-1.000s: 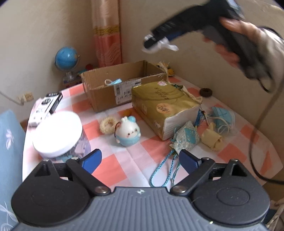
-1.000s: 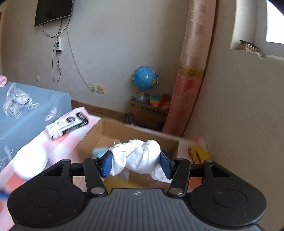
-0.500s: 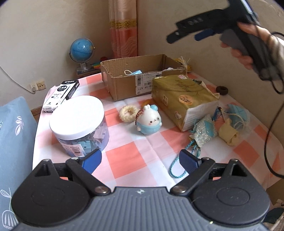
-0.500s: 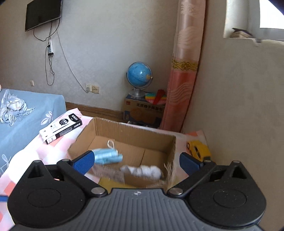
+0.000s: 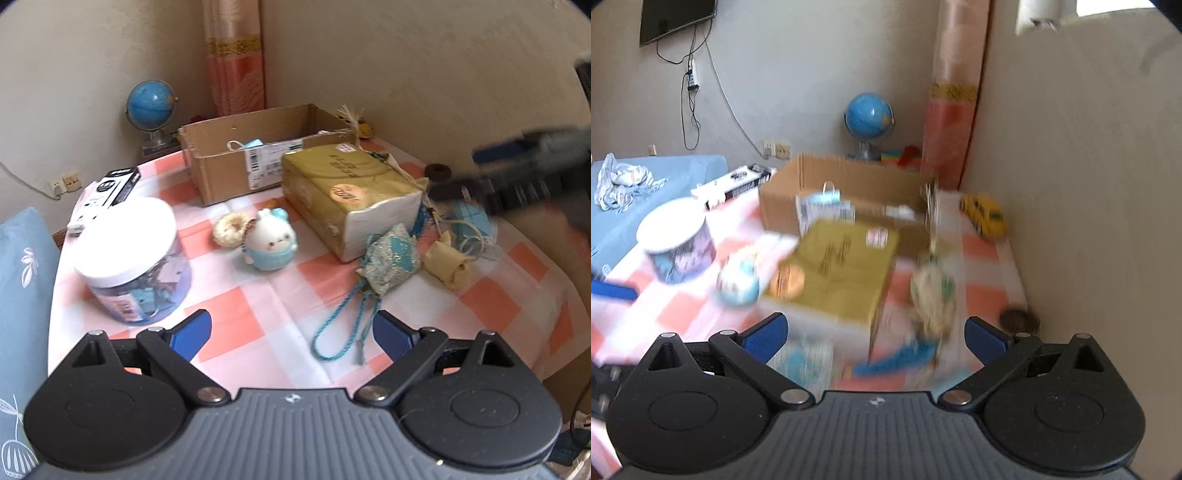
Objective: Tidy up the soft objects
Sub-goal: 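Carry the white knotted cloth into the cardboard box and open the right tool, then grasp the blue floral sachet with the left tool while the right tool approaches the beige pouch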
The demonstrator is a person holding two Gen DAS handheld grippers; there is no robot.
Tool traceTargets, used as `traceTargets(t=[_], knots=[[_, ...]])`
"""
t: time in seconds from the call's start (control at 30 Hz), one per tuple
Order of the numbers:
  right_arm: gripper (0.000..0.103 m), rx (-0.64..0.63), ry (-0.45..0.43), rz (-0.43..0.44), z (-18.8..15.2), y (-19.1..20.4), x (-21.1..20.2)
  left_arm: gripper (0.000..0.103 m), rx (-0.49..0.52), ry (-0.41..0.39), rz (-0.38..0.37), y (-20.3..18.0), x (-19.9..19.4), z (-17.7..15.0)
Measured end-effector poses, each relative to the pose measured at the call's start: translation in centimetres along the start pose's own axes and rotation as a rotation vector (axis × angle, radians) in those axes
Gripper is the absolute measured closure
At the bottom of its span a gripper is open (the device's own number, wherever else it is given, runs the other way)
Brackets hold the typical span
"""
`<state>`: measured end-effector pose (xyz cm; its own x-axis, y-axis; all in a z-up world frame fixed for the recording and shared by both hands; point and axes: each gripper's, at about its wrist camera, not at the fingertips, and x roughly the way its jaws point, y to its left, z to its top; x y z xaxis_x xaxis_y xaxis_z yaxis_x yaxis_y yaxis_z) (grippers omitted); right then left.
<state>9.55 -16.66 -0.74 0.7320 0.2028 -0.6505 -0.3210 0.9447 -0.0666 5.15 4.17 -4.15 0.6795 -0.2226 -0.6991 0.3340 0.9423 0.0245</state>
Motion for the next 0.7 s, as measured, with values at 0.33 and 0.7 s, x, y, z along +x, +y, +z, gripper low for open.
traceTargets(t=[0.33,0.7], knots=[[0.000,0.058,0.018,-0.053,-5.5,-1.2,-1.2,0.009,0.021,0.002,-0.016,-3.7,3.2,3.0],[0.000,0.043,0.013,-0.041,-7.6,-1.9,-1.9,0.008,0.019,0.013,0.028,-7.6,8.2,5.1]])
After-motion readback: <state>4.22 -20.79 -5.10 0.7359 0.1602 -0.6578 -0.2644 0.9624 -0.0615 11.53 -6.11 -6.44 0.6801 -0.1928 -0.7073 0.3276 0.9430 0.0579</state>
